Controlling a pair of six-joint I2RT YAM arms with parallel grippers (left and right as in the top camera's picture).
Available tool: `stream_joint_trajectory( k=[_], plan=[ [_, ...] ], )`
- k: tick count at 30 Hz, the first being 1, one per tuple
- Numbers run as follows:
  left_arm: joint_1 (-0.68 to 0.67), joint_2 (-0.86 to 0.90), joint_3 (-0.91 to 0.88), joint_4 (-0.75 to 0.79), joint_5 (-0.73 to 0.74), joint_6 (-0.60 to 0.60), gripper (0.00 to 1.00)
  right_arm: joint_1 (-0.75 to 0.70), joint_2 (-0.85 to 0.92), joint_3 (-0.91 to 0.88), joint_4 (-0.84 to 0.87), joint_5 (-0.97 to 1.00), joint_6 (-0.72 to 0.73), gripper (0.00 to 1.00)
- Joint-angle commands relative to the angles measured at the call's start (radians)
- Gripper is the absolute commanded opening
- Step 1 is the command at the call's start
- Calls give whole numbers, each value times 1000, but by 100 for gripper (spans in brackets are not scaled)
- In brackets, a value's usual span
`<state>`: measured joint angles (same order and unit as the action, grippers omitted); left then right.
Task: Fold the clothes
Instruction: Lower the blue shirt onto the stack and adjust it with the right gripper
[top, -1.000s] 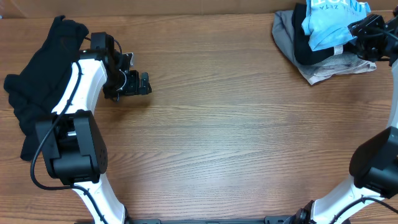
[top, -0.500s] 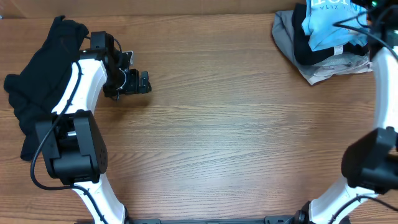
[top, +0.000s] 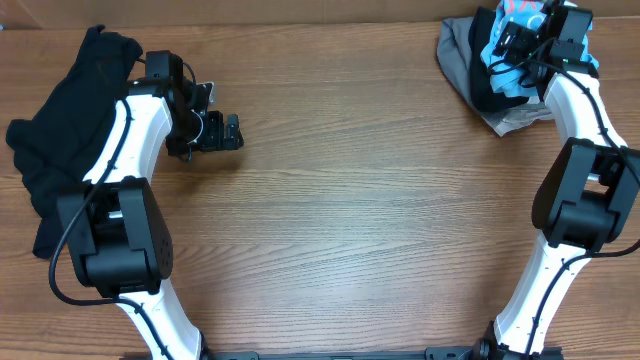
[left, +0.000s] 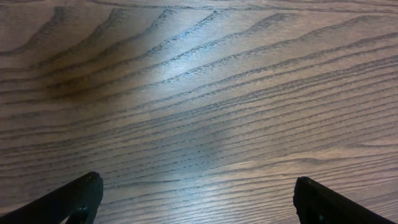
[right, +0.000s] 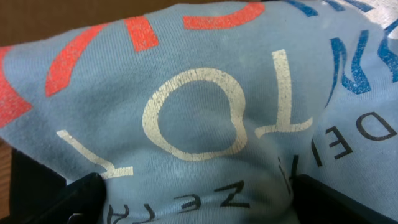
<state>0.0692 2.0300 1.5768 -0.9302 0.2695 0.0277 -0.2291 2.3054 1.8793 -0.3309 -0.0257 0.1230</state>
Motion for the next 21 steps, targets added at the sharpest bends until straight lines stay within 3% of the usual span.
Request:
stream_joint_trajectory(
  k=[1,12,21],
  plan=[
    [-5,5,-4,0,12,-9,100,6,28,5,-45,2,-5,100],
    [-5,5,-4,1,12,-9,100,40,-107,145,-143,-1,-23,100],
    [-5,5,-4,1,10,-8,100,42,-348,438,-468,-95,-18,100]
  ],
)
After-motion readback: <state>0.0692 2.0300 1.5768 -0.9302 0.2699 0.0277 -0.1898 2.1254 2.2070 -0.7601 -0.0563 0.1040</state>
